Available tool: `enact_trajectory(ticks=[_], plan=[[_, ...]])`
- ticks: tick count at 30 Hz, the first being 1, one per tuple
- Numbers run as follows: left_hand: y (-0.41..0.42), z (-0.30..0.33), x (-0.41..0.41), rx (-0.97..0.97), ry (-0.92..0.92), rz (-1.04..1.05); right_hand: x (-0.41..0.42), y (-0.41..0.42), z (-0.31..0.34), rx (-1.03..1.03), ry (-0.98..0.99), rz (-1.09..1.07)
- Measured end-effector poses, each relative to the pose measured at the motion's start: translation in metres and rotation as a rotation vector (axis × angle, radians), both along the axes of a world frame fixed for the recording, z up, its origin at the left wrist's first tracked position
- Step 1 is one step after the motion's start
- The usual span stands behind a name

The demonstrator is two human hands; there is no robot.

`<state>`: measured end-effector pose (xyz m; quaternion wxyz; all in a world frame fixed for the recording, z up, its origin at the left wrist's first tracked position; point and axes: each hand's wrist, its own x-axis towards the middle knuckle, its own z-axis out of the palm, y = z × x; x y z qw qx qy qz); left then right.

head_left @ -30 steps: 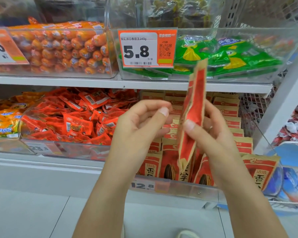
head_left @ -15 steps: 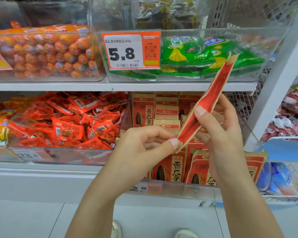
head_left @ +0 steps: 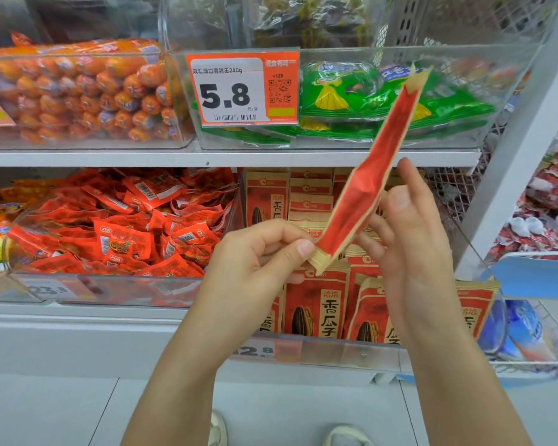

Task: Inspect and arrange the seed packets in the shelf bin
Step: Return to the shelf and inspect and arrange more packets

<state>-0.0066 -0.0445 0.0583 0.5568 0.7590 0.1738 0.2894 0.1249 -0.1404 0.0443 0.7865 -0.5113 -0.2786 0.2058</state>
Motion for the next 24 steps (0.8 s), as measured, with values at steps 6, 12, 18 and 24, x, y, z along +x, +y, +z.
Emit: enact_trajectory(ticks=[6,12,18,24], plan=[[0.0023,0.0073,-0.0084,-0.164,-0.065,-0.03,0.0078,-0.0055,0.0033,0.001,0.148,0.161],[0.004,0.0083,-0.0113,-0.33,-0.001,-0.01,0.0077,-0.0088,0.0022,-0.061,0.133,0.175],[0.0009,0.0083,-0.0074,-0.23,0.042,0.028,0.0045,-0.0061,0.0008,-0.074,0.032,0.162],[0.0013,0.0038,-0.0049,-0.141,0.042,0.034,0.0022,-0.0063,0.0021,-0.097,0.014,0.186]])
